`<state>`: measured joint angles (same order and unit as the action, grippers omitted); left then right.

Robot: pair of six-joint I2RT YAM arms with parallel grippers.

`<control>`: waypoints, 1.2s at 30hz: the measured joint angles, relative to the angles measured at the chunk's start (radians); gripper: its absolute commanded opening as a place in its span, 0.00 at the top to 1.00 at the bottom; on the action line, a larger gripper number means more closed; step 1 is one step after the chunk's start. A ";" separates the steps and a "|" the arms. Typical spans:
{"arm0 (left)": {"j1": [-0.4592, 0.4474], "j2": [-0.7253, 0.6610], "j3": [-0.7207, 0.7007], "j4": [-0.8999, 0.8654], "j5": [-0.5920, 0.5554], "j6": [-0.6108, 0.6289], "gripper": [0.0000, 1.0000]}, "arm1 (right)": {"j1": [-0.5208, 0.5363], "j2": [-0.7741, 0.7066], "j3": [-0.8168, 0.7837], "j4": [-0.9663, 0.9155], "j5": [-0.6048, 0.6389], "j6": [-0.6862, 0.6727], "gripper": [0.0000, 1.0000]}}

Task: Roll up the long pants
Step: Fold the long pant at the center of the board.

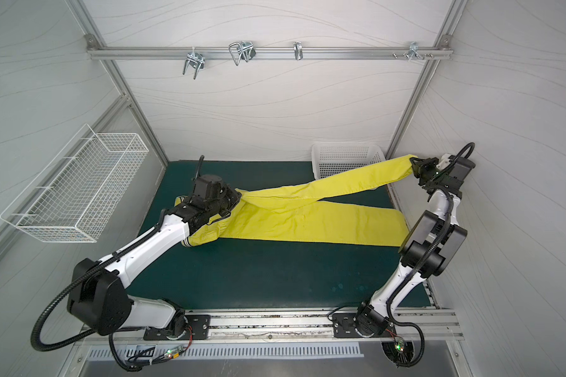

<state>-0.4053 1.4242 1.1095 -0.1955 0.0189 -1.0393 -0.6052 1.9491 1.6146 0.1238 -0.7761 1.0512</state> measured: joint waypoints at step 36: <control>0.004 -0.126 -0.370 0.015 0.166 0.040 0.70 | -0.080 -0.187 -0.451 -0.051 0.121 -0.370 0.87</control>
<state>-0.4015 1.2984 0.7391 -0.1806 0.1852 -0.9993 -0.6853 1.7626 1.1641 0.0731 -0.6556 0.6811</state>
